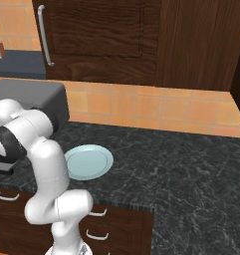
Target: Pick up the kebab skewer and baguette bread, and place them inside the toaster oven. Close the toaster oven door and start by setting the timer.
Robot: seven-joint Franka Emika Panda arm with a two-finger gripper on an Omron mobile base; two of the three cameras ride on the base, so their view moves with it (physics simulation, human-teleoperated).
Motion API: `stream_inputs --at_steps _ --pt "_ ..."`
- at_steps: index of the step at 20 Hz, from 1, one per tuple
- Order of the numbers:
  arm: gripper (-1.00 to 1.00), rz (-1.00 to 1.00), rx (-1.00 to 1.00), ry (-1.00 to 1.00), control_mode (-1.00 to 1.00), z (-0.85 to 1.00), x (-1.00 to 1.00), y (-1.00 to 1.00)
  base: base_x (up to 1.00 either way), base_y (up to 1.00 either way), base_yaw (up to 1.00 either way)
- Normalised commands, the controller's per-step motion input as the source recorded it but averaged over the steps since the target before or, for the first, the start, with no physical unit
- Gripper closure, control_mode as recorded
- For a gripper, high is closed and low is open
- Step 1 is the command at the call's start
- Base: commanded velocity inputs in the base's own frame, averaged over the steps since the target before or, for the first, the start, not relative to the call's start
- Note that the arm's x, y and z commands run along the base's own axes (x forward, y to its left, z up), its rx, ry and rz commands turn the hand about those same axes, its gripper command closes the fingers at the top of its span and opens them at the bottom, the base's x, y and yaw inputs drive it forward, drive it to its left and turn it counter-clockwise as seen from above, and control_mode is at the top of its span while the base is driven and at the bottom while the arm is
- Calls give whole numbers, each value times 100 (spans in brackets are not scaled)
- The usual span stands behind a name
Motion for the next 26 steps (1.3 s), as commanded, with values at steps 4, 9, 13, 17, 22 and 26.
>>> stream_inputs --at_steps 4,9,13,17,22,26 --pt "-100 32 5 16 -100 17 -84 2 0 0 0" --pt "-100 21 0 6 -100 0 -75 -2 0 0 0" --pt "-100 2 0 2 -100 -26 -19 -6 0 0 0" --pt "-100 0 0 5 -100 -31 10 -12 0 0 0" --pt "-100 0 0 1 -100 -31 7 0 0 0 0" --pt "-100 0 0 0 -100 -13 42 -4 0 0 0"
